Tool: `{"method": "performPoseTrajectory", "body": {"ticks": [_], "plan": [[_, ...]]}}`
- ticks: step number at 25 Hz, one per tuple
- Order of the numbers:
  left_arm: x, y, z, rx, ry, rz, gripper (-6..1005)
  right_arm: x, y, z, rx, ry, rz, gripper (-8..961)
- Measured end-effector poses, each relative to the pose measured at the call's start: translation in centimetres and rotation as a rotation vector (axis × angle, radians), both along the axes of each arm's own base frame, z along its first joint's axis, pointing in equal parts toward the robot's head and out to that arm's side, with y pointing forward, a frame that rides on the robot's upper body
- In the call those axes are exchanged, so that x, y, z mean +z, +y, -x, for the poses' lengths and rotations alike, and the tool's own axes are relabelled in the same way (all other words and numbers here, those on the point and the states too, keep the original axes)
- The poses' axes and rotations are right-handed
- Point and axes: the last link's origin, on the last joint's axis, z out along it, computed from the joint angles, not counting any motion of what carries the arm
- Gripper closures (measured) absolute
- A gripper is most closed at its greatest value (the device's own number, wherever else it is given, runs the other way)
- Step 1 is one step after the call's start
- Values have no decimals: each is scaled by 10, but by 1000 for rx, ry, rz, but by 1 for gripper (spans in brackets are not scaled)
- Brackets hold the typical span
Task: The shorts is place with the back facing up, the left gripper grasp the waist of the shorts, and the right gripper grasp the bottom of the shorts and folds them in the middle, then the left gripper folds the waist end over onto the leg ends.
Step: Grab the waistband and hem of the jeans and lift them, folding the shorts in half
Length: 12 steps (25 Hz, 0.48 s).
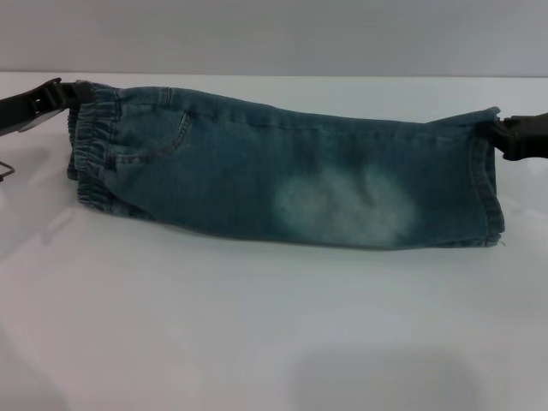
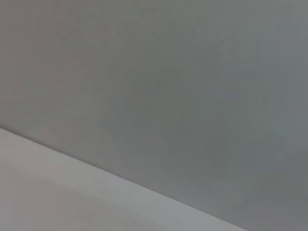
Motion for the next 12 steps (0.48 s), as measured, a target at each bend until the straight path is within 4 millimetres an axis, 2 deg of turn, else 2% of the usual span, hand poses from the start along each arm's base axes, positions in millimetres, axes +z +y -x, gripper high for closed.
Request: {"method": "performPoseTrajectory", "body": {"ticks": [12], "plan": [[-5,1,3,7,14,-6,954,-10,10,-4,-49,-41,-21,867]]}}
